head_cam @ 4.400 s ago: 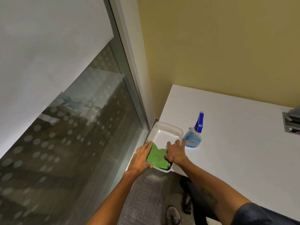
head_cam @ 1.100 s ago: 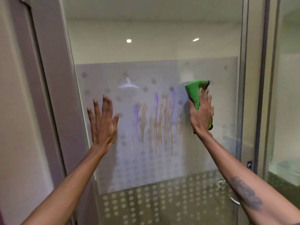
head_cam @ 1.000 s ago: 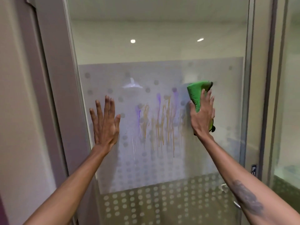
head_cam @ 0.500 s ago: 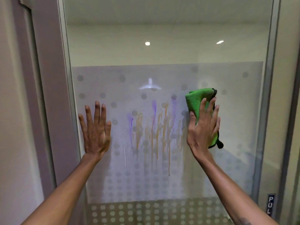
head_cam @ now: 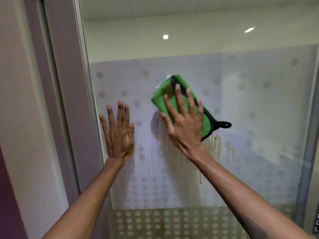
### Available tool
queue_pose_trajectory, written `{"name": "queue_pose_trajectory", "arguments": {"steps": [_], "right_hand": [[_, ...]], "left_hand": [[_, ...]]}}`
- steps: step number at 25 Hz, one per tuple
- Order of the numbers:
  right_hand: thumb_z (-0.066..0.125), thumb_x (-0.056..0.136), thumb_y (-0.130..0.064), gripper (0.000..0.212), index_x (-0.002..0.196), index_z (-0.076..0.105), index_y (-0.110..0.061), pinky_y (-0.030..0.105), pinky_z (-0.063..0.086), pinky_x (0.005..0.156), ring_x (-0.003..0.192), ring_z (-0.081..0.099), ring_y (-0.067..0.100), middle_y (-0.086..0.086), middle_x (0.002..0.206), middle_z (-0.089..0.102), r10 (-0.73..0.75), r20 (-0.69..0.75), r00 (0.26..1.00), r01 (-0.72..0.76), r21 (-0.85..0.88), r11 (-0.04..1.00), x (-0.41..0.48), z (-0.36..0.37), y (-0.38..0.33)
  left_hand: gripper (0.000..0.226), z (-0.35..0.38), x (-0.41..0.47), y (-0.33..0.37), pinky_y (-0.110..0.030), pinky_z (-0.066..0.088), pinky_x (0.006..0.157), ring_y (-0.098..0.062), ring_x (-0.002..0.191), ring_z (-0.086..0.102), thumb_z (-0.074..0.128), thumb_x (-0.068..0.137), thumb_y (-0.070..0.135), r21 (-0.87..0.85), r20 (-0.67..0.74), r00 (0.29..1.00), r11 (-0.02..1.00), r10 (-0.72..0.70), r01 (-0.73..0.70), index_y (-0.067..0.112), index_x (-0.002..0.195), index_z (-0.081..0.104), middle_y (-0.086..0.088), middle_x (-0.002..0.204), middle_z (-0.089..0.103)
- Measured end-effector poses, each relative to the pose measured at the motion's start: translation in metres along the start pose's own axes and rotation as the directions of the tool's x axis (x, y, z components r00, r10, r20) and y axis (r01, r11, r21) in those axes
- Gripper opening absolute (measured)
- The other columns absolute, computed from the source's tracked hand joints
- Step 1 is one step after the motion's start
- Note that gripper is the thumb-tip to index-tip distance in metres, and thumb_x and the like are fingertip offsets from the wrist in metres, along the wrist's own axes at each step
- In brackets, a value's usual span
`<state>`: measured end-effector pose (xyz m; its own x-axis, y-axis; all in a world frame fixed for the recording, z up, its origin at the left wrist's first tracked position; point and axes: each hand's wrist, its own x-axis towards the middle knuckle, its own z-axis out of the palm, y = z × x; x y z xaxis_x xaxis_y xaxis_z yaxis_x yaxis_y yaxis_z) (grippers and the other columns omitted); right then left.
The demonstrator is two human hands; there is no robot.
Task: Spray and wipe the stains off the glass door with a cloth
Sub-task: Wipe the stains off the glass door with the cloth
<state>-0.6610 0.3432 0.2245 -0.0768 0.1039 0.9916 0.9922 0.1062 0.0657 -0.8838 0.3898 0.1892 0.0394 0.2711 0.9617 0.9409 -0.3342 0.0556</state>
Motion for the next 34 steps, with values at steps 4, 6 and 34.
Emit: {"name": "queue_pose_trajectory", "arguments": {"steps": [4, 6, 34], "right_hand": [[0.046, 0.104, -0.039, 0.059, 0.160, 0.029, -0.037, 0.054, 0.015, 0.127, 0.160, 0.014, 0.030, -0.003, 0.173, 0.015, -0.329, 0.129, 0.936, 0.334, -0.021, 0.942, -0.082, 0.007, 0.010], [0.049, 0.104, -0.033, 0.057, 0.158, 0.034, -0.036, 0.054, 0.016, 0.126, 0.159, 0.018, 0.029, -0.004, 0.172, 0.019, -0.412, 0.183, 0.893, 0.425, -0.042, 0.904, -0.109, -0.004, 0.037], [0.055, 0.092, -0.036, 0.059, 0.151, 0.048, -0.036, 0.050, 0.029, 0.120, 0.153, 0.033, 0.027, 0.004, 0.167, 0.034, -0.045, -0.015, 0.999, 0.046, 0.028, 0.999, -0.023, -0.006, 0.010]], "left_hand": [[0.061, 0.001, 0.000, -0.004, -0.058, -0.005, 0.128, -0.033, 0.160, -0.004, 0.018, 0.108, 0.038, -0.029, -0.003, 1.000, 0.999, 0.014, -0.014, 0.020, 0.165, 0.009, 0.004, 0.173, 0.003], [0.060, 0.001, 0.000, -0.003, -0.059, -0.003, 0.128, -0.032, 0.160, -0.004, 0.018, 0.108, 0.037, -0.022, 0.001, 1.000, 1.000, 0.008, -0.008, 0.020, 0.165, 0.009, 0.003, 0.174, 0.003], [0.059, 0.002, -0.002, -0.005, -0.060, -0.002, 0.128, -0.035, 0.160, 0.000, 0.023, 0.109, 0.035, -0.058, -0.026, 0.999, 0.998, 0.026, -0.028, 0.022, 0.165, 0.008, 0.004, 0.174, 0.003]]}}
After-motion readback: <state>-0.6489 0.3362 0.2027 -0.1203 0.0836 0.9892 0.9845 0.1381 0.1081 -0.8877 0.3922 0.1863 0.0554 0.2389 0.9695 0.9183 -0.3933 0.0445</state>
